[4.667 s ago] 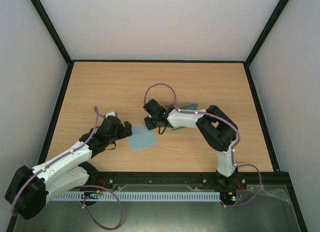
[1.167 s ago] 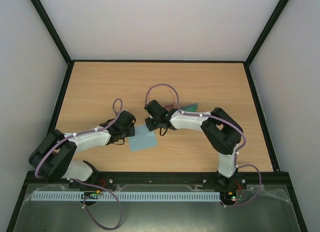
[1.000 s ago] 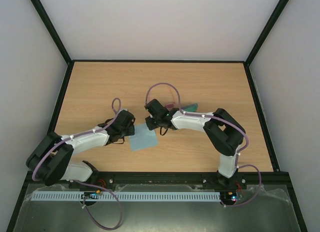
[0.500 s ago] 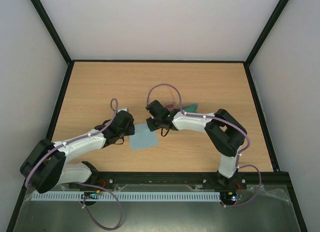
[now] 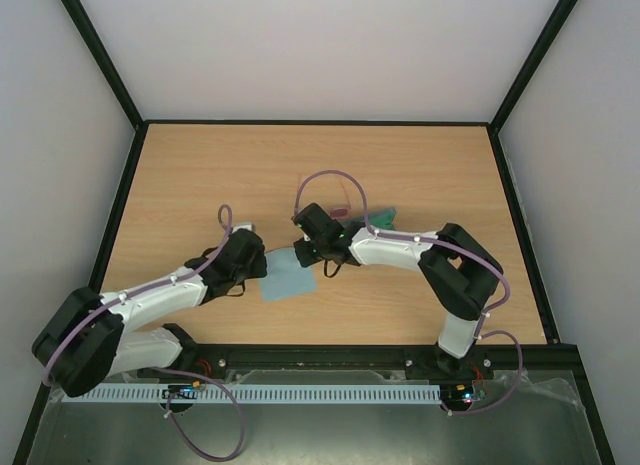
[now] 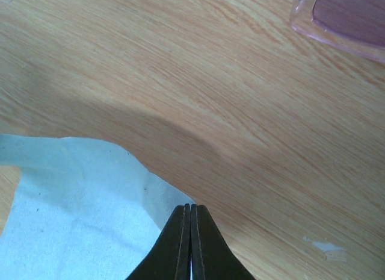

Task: Organize the sunglasses
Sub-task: Fold the glasses cleaning cloth at the center of the board.

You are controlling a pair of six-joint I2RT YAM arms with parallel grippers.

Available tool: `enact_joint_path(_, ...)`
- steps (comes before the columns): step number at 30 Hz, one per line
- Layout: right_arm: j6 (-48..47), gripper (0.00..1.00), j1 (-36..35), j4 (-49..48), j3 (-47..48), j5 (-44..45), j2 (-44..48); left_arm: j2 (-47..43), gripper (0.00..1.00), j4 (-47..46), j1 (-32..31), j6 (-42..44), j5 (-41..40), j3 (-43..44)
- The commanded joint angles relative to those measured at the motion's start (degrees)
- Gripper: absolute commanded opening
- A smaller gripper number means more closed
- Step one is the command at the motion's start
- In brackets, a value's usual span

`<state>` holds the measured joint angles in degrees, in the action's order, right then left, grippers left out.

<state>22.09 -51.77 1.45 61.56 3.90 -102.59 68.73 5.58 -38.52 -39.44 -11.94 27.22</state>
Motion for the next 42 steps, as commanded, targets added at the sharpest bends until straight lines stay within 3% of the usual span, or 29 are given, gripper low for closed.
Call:
enact_joint_path(1,0.2,0.01,-0.9,1.6,-1.4,-0.7,1.7,-2.1,0.03,1.3,-1.2,-1.1,-0.3,-1.0)
enact_joint_path(42,1.3,0.01,-5.8,3.3,-8.9,4.3,8.1,-9.6,0.03,9.2,-13.6,-12.6,-6.7,-5.2)
